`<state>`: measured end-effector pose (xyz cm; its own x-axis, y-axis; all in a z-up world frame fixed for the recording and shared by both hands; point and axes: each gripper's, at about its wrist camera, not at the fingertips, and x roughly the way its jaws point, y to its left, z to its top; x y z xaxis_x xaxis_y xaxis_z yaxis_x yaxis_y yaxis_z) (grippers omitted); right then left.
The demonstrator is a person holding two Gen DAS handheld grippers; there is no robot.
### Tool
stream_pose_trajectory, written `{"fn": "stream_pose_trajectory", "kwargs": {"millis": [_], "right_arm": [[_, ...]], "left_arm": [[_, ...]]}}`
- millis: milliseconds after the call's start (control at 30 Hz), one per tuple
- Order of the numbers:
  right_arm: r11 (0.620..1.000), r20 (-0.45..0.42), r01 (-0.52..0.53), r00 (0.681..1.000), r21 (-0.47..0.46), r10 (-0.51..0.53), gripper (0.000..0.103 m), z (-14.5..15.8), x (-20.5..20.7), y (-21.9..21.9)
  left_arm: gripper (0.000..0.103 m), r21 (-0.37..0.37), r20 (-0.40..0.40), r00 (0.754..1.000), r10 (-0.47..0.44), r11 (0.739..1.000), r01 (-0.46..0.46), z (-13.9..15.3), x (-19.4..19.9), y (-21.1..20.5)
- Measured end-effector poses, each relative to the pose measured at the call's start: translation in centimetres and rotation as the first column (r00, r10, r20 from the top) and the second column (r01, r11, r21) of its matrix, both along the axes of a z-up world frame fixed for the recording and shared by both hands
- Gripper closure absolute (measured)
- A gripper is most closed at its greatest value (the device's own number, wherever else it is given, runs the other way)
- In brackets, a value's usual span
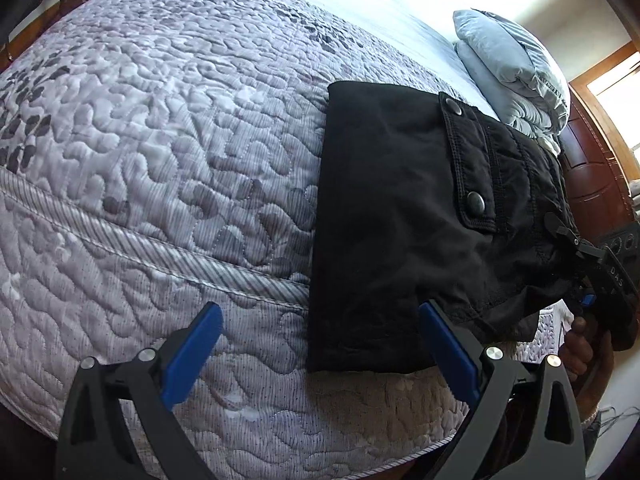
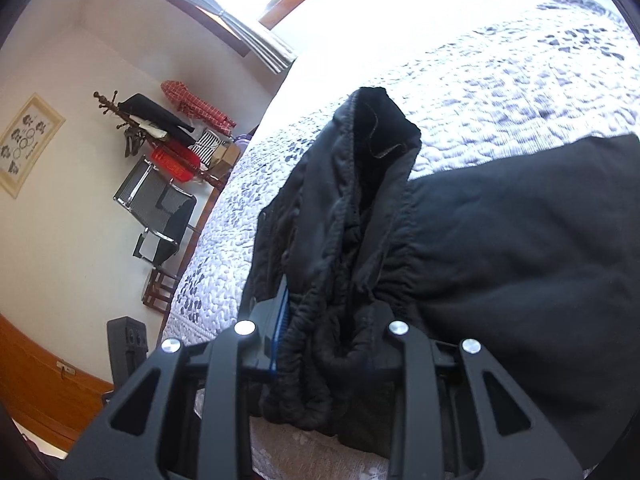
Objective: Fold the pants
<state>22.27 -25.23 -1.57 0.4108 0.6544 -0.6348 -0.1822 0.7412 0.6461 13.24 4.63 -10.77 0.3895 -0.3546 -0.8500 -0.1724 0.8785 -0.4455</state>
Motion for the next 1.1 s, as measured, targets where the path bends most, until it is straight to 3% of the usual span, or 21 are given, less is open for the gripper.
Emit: {"fn": "stream_pose_trajectory", "kwargs": {"millis": [333, 667, 1100], "right_arm": [[0.999, 0.089, -0.047, 0.995, 0.009, 0.046, 0.077, 4.9, 0.1, -0.8], [1.000, 0.147, -0.007, 0.989, 0.008, 0.006, 0.077, 8.6, -0.5, -4.2], [0.994, 0.128, 0.101, 0.987, -0.038, -0.096, 0.077, 8.0, -1.7, -11.0]], "left_arm": [[0.004, -0.045, 0.047, 0.999, -0.001, 0.999, 0.003, 2.4, -0.2, 0.3], [0.004, -0.049, 0.087, 0.995, -0.042, 0.998, 0.047, 4.5, 0.0, -1.2], [0.004, 0.000, 0.091, 0.987, -0.133, 0.991, 0.134, 5.2, 1.8, -6.3]]}}
